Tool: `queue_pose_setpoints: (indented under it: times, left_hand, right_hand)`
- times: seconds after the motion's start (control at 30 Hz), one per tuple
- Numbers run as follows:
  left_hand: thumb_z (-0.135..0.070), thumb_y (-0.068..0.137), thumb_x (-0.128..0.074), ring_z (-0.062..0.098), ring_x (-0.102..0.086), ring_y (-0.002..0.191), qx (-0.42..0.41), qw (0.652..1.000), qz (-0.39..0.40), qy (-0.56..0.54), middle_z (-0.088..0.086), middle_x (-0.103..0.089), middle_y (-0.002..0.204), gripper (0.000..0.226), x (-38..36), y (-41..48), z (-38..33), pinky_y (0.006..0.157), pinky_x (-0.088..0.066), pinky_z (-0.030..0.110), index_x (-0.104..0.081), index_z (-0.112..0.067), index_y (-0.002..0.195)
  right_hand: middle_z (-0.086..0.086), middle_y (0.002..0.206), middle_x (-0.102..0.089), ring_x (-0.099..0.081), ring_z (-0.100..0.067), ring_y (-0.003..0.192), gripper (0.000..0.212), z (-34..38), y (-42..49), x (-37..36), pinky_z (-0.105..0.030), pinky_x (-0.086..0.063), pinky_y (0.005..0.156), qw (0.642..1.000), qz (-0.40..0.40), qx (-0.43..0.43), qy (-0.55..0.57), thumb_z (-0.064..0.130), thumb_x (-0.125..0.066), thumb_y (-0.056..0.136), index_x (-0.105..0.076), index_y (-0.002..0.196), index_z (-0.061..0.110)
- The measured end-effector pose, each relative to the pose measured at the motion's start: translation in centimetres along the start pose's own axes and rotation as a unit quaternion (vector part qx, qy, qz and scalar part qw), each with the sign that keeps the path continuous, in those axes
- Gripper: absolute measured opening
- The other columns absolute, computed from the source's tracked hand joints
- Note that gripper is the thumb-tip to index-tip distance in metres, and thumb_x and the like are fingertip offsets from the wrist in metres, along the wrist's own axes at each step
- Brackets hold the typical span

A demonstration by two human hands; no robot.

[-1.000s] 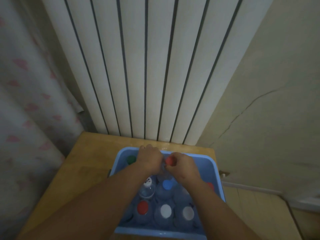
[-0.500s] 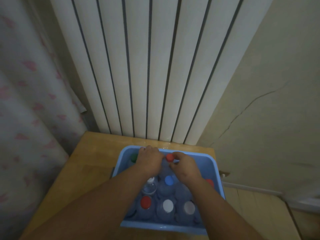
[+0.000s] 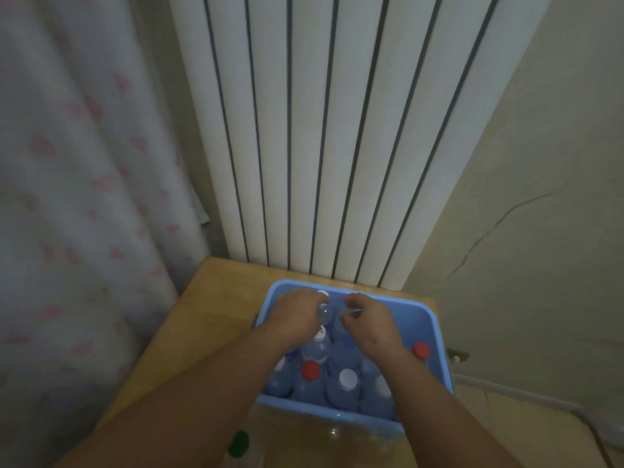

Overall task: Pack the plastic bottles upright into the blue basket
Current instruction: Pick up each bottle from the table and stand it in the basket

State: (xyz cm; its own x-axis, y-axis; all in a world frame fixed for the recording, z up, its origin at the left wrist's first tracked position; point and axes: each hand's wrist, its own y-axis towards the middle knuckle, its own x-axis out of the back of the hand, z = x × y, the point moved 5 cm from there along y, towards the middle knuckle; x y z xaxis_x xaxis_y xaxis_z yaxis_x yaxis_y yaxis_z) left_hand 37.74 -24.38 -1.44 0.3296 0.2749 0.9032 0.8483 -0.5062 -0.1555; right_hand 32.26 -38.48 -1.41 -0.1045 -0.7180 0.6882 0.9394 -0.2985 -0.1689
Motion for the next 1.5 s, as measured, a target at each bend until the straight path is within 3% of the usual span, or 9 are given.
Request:
queue_pose_setpoints:
  times: [0.23,0.37,0.53,0.67,0.8,0.97,1.23,1.43,1.5]
  left_hand:
    - [-0.027,0.091,-0.059,0.02,-0.053,0.125,0.065,0.995,-0.044,-0.06,-0.003,-0.057,0.137,0.043,1.6,-5.6,2.3,0.101,-0.046,0.033,-0.057,-0.033,0.133]
    - [-0.023,0.09,-0.062,0.022,-0.054,0.122,0.067,0.994,-0.052,-0.072,0.002,-0.057,0.136,0.043,1.7,-8.3,3.1,0.099,-0.046,0.034,-0.058,-0.029,0.132]
    - [-0.021,0.091,-0.065,0.023,-0.056,0.121,0.058,0.991,-0.054,-0.105,0.003,-0.058,0.136,0.047,1.9,-10.8,4.3,0.099,-0.047,0.033,-0.056,-0.026,0.136]
    - [-0.025,0.091,-0.066,0.02,-0.055,0.119,0.043,0.99,-0.04,-0.129,0.001,-0.057,0.136,0.046,2.0,-12.3,5.5,0.093,-0.046,0.028,-0.055,-0.028,0.135]
    - [-0.021,0.092,-0.064,0.018,-0.055,0.119,0.028,0.989,-0.029,-0.14,0.001,-0.057,0.135,0.043,1.7,-13.8,6.9,0.093,-0.044,0.026,-0.056,-0.027,0.134]
    - [0.004,0.088,-0.055,0.019,-0.053,0.126,0.004,0.985,0.01,-0.174,0.003,-0.056,0.139,0.053,-0.2,-16.1,8.5,0.097,-0.039,0.019,-0.055,-0.019,0.136]
    - [-0.016,0.096,-0.055,0.021,-0.055,0.126,-0.015,0.983,0.058,-0.172,0.006,-0.056,0.14,0.043,-2.3,-18.7,10.4,0.106,-0.043,0.032,-0.053,-0.017,0.138]
    - [0.004,0.087,-0.05,0.022,-0.054,0.127,-0.017,0.979,0.101,-0.178,0.008,-0.058,0.137,0.052,-3.2,-19.8,10.9,0.108,-0.043,0.038,-0.055,-0.013,0.135]
    - [0.009,0.087,-0.047,0.018,-0.054,0.127,-0.022,0.977,0.114,-0.181,0.002,-0.058,0.136,0.056,-3.7,-20.2,10.8,0.106,-0.043,0.03,-0.055,-0.016,0.137]
  right_hand:
    - [0.002,0.115,-0.066,-0.058,-0.01,0.085,0.034,2.6,-2.7,-1.8,-0.017,-0.039,0.076,0.999,0.035,0.039,-0.009,0.021,-0.061,0.088,-0.06,0.122,0.022]
    - [0.005,0.116,-0.064,-0.061,-0.013,0.1,0.034,4.0,-5.0,-2.8,-0.017,-0.037,0.079,0.997,0.043,0.064,-0.024,0.021,-0.059,0.089,-0.059,0.124,0.022]
    - [0.004,0.1,-0.066,-0.061,-0.012,0.084,0.023,4.6,-7.4,-4.8,-0.022,-0.045,0.065,0.997,0.046,0.059,-0.036,0.023,-0.056,0.087,-0.062,0.11,0.025]
    - [0.004,0.107,-0.066,-0.063,-0.015,0.094,0.03,5.2,-9.4,-5.7,-0.027,-0.048,0.081,0.998,0.034,0.047,-0.032,0.02,-0.06,0.086,-0.062,0.116,0.022]
    - [0.005,0.098,-0.065,-0.059,-0.012,0.089,0.022,5.9,-11.4,-6.9,-0.023,-0.041,0.07,0.997,0.022,0.049,-0.052,0.024,-0.061,0.086,-0.064,0.107,0.021]
    - [0.004,0.099,-0.064,-0.057,-0.011,0.088,0.021,6.4,-13.6,-9.5,-0.024,-0.042,0.076,0.994,0.045,0.033,-0.09,0.025,-0.067,0.081,-0.066,0.102,0.024]
    - [0.002,0.118,-0.063,-0.06,-0.015,0.104,0.04,6.3,-16.5,-13.4,-0.025,-0.047,0.084,0.993,0.083,-0.002,-0.084,0.021,-0.07,0.081,-0.062,0.121,0.018]
    - [0.0,0.114,-0.066,-0.06,-0.018,0.104,0.034,5.9,-18.3,-15.4,-0.026,-0.046,0.086,0.991,0.098,-0.007,-0.09,0.019,-0.07,0.08,-0.064,0.114,0.022]
    - [0.002,0.117,-0.065,-0.059,-0.016,0.106,0.04,5.7,-18.4,-15.6,-0.027,-0.046,0.089,0.991,0.095,-0.008,-0.092,0.018,-0.069,0.08,-0.062,0.119,0.025]
